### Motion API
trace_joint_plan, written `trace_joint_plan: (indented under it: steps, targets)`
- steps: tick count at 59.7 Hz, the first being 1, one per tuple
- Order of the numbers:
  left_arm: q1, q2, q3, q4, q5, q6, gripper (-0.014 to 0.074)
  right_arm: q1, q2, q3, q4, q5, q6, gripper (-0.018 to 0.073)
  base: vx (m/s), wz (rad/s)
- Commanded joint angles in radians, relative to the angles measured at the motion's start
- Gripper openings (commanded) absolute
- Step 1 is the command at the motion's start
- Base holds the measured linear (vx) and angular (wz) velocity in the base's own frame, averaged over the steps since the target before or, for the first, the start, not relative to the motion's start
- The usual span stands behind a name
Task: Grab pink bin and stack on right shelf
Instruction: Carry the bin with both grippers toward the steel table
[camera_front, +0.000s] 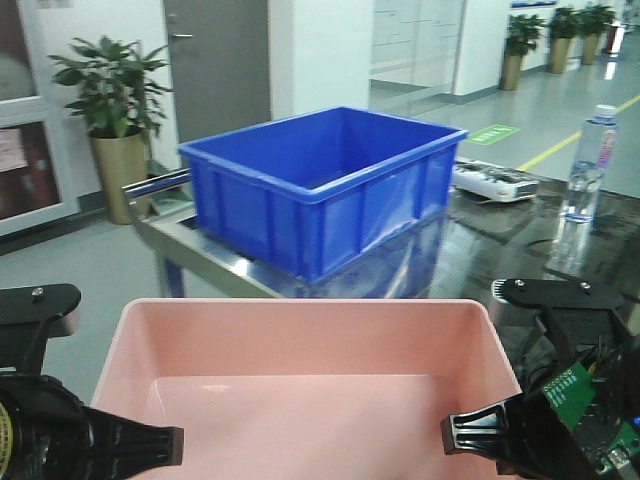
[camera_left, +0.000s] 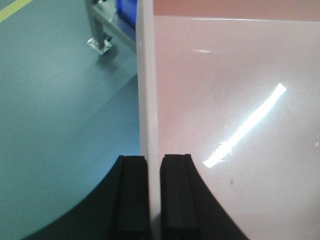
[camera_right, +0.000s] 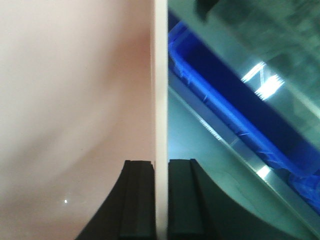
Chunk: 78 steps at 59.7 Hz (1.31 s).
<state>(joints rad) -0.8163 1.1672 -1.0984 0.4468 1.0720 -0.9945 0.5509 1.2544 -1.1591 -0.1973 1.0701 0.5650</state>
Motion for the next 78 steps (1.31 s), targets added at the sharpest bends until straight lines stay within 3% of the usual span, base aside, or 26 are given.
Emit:
trace_joint_plan:
  steps: [1,57,78]
  targets:
    - [-0.003,-0.03,-0.028,0.053,-0.036,-0.004,0.0038,-0.002,-0.027,-0.027,-0.063,-0.029,-0.003,0.0102,0.28,-0.43]
    - [-0.003,-0.03,-0.028,0.053,-0.036,-0.004,0.0038,-0.002,-0.027,-0.027,-0.063,-0.029,-0.002,0.0102,0.2,-0.64]
    - [-0.003,-0.03,-0.028,0.053,-0.036,-0.004,0.0038,-0.002,-0.027,-0.027,-0.063,-0.029,-0.003,0.0102,0.12,-0.31]
